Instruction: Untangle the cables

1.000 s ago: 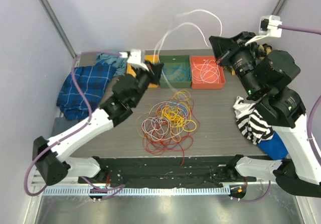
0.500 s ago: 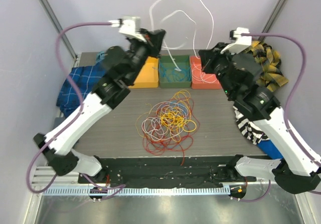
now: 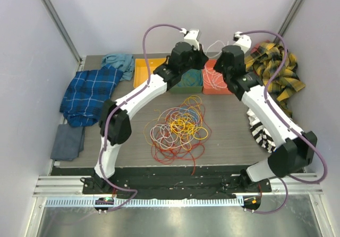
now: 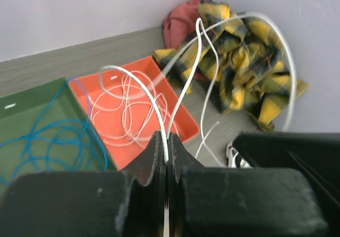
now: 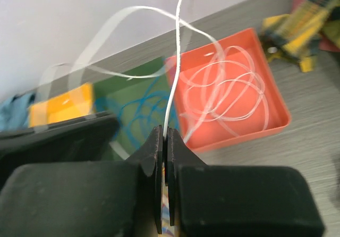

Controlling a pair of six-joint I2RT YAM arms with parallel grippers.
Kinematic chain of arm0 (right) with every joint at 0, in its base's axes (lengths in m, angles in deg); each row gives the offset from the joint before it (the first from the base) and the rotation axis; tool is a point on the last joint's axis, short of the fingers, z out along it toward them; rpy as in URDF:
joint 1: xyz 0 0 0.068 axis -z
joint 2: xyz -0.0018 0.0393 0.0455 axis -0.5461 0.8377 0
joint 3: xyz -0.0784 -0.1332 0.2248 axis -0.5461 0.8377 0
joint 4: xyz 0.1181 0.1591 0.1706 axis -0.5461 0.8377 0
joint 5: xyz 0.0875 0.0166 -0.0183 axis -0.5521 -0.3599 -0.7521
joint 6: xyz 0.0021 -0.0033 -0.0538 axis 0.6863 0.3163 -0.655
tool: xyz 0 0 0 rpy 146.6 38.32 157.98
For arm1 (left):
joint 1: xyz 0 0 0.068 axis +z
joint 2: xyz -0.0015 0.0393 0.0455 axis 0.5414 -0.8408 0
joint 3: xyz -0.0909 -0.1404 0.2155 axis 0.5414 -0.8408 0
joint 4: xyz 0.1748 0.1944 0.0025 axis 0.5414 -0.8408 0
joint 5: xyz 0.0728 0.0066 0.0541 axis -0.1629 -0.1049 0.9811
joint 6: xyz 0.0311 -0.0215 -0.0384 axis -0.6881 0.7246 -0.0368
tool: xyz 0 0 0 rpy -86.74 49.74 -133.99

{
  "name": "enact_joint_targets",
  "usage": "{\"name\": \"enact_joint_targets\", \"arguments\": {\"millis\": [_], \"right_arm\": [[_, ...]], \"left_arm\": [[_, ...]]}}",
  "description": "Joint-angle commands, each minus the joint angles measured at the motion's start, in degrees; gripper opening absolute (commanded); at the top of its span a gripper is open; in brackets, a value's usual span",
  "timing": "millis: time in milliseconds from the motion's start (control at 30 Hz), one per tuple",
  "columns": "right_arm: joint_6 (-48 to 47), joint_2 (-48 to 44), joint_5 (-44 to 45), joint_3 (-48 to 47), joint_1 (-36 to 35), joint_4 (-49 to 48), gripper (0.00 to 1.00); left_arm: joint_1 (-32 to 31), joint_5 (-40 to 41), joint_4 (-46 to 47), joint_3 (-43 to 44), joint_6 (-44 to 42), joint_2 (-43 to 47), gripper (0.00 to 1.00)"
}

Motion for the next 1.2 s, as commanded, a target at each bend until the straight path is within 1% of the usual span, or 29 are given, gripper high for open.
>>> {"name": "enact_joint_targets", "arguments": {"millis": [0,67,100,167,233,467,533,767,833,867,900,933,967,1000,1067,1100,1167], "right_arm": [[4.43,4.76,-1.45,-4.32,5.85,-5.91,0.01],[4.70,8.01,-2.24,-8.09,7.44,-5.74,0.01],[4.96,10.81,-2.59,-9.07,7.88,-5.73,0.01],[5.40,13.11,-2.86,-11.36,9.20,-5.82,0.01],[5.40,16.10,-3.04,-12.24,10.42,-6.61,0.01],[6.72,23.75,-5.58,-13.21,14.29,-9.51,0.01],[6.90,25.77,-6.28,-13.47,14.74,-10.30,0.01],[5.32,29.82,-7.17,-14.70,15.00,-11.01,0.01],[5.23,30.35,-7.34,-14.79,15.09,-11.18,0.07],[5.31,30.61,-7.52,-14.88,15.00,-11.18,0.13],[5.23,30.87,-7.61,-14.88,15.09,-11.27,0.24],[5.31,30.79,-7.52,-14.79,15.00,-11.53,0.29],[5.31,30.70,-7.43,-14.70,15.09,-11.97,0.36],[5.31,30.09,-7.34,-14.62,15.09,-12.24,0.39],[5.31,29.21,-6.99,-14.26,15.09,-13.12,0.44],[5.31,28.86,-6.73,-14.35,15.00,-13.20,0.45],[5.23,27.63,-6.20,-14.79,15.09,-12.94,0.46]], "left_arm": [[2.58,-4.53,1.66,12.40,6.31,-6.38,0.00],[3.37,-5.41,1.57,16.87,6.93,-9.55,0.00],[3.80,-5.67,1.40,21.07,7.10,-13.13,0.00],[4.33,-6.90,2.71,23.39,8.51,-15.79,0.00],[5.13,-7.25,5.25,23.57,9.39,-18.08,0.00],[6.71,-9.89,6.05,28.41,10.18,-25.20,0.00],[6.71,-10.94,6.23,29.72,10.36,-27.04,0.03],[6.27,-12.35,8.78,30.69,12.82,-31.44,0.06],[5.74,-12.88,9.48,30.87,13.00,-32.15,0.09],[5.48,-13.14,9.66,30.78,13.00,-32.50,0.11],[5.22,-13.41,9.83,30.87,12.91,-32.85,0.27],[5.04,-13.58,9.84,30.87,12.65,-33.03,0.39],[5.04,-13.84,9.75,30.96,12.47,-33.12,0.49],[5.04,-13.76,9.66,30.87,12.29,-32.94,0.61],[5.04,-13.41,9.31,30.96,11.77,-32.59,0.70],[5.04,-13.15,9.13,30.96,11.50,-32.24,0.76],[5.13,-13.06,9.05,31.31,11.33,-31.45,0.80]]}}
